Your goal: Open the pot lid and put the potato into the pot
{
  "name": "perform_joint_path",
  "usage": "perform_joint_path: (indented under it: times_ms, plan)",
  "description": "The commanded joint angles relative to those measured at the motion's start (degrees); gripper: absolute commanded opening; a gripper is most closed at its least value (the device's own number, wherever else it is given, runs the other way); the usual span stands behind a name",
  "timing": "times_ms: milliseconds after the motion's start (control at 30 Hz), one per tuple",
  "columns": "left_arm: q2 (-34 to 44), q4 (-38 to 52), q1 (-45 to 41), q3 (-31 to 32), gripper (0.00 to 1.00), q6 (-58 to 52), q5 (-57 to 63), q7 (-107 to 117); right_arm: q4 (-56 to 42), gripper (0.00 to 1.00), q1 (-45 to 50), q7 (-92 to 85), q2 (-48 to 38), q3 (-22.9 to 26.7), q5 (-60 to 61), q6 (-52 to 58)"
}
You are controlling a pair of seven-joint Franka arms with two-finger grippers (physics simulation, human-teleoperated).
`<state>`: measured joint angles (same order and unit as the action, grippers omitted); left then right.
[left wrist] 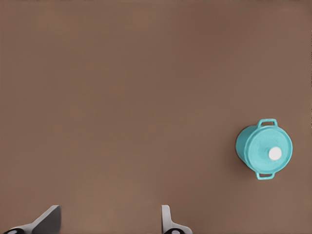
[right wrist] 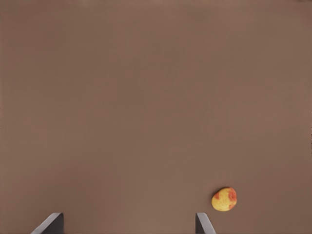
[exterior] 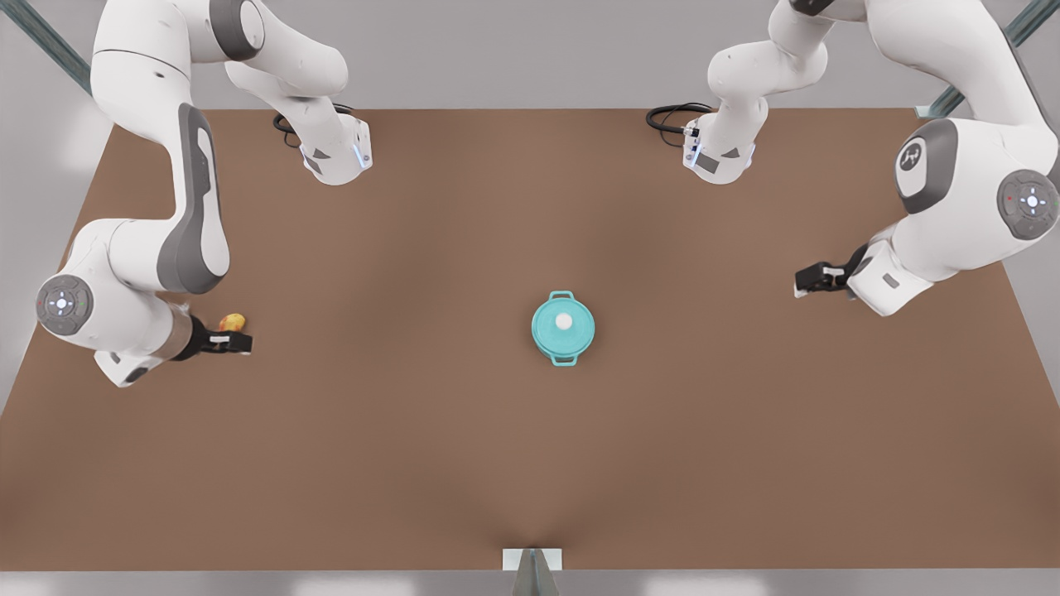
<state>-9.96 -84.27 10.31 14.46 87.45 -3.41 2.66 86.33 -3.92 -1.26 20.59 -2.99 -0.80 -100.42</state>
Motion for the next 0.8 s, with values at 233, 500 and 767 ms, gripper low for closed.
perform_joint_path:
  times_ms: [233, 500, 767]
  plan:
    - [-9.03, 3.58, -26.65, 1.54, 1.0, 17.14, 4.73, 23.96, 3.22, 1.0, -5.83, 5.39, -3.89, 0.62, 0.01, 2.24]
    - [-29.68, 11.58, -40.28, 1.1, 1.0, 24.96, 15.71, 57.89, 35.04, 1.0, -5.39, 36.59, -15.41, -0.44, 1.5, -26.05]
    - [-28.54, 0.07, -41.78, 1.1, 1.0, 37.62, 21.69, 64.57, 39.97, 1.0, -7.24, 42.31, -11.98, 0.53, 0.89, -40.03]
